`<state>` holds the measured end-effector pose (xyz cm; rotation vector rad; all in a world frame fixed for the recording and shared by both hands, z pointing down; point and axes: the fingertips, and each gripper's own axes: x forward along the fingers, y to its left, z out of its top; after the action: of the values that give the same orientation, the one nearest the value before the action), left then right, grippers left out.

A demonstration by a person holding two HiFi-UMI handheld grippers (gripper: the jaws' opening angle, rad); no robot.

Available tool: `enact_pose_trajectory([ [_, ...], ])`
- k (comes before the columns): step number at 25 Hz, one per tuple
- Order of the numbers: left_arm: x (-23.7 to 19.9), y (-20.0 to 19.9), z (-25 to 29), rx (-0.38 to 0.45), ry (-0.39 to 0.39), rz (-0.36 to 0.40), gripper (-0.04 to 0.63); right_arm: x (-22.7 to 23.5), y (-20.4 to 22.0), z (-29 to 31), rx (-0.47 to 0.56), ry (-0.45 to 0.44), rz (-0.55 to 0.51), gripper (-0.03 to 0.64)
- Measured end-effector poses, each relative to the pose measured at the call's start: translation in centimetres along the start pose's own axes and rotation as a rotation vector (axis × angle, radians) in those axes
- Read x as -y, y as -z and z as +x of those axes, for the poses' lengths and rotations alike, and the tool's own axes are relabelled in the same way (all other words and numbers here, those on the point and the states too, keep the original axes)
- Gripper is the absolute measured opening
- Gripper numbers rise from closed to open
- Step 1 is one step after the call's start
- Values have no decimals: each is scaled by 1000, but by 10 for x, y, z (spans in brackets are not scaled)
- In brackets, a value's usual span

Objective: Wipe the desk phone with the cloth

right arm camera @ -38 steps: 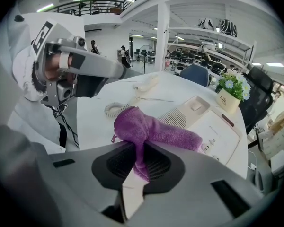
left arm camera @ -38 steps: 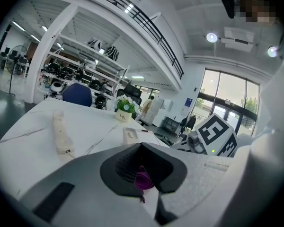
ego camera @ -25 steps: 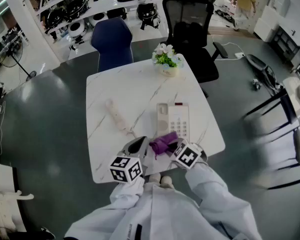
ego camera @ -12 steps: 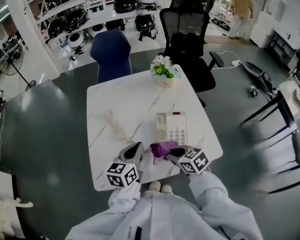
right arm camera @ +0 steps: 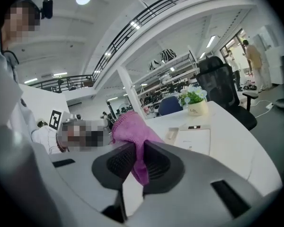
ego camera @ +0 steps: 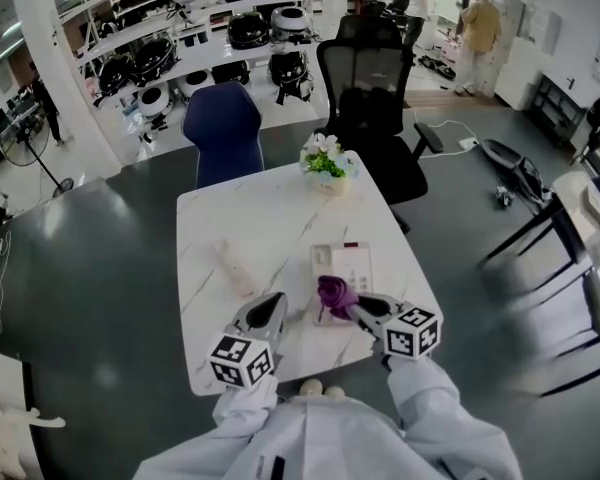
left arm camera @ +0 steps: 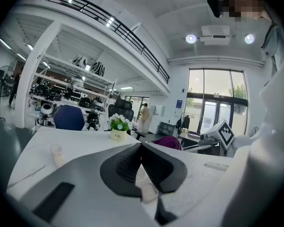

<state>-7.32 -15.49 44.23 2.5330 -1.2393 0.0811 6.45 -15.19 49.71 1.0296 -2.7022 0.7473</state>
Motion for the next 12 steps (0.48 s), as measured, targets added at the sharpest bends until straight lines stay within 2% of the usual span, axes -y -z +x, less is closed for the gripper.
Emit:
enact_pose_trajectory([
  [12,-2,-34,-21,74,-21,47,-2,6,-61,-38,277,91,-3,32],
])
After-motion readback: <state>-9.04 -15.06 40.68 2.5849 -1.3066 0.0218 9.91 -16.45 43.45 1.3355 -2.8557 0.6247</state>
